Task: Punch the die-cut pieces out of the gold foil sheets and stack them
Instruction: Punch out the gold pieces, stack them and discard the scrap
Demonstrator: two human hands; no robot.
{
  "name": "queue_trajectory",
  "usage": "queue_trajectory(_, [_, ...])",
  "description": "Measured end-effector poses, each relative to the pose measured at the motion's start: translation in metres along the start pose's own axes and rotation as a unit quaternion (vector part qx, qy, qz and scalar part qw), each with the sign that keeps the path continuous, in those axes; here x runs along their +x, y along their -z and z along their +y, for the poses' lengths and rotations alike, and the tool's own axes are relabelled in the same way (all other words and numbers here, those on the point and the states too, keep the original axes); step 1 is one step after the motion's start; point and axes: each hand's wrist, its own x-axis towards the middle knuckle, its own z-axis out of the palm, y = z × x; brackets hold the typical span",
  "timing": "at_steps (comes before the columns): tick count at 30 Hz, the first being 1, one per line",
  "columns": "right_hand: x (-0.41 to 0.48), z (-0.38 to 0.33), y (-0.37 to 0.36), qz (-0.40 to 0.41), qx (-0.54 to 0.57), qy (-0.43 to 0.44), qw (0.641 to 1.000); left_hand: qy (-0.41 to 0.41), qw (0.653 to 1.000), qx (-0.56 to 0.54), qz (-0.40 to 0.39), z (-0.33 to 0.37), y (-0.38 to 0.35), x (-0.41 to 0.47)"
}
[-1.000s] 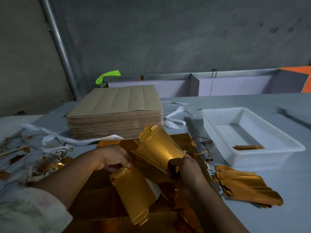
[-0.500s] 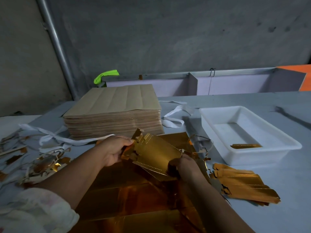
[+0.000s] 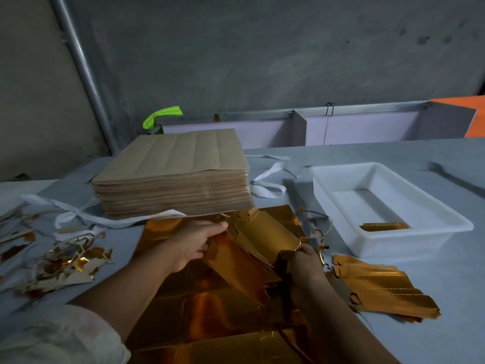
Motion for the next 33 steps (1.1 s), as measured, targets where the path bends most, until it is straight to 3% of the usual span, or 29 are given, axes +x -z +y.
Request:
queue_trajectory(10, [0.000,0.008,0.001,-0.016,-0.025,0.022,0.999,-0.096,0.988,0.074,0.097,-0.002,-0.021,0.014])
queue_trajectory(14, [-0.003,0.010,0.001,-0.020,-0.031,0.030,0.999,-0.094,0.985,0.098,0.105,0.000,-0.021,0.020])
queue_trajectory(22, [0.000,0.012,0.005,-0.023,-0.026,0.030,0.999,-0.093,0.954,0.208,0.194,-0.005,-0.024,0.031])
queue_trajectory(33, [0.006,0.014,0.007,-0.019,-0.010,0.034,0.999,-0.054,0.936,0.253,0.239,-0.009,-0.005,0.030])
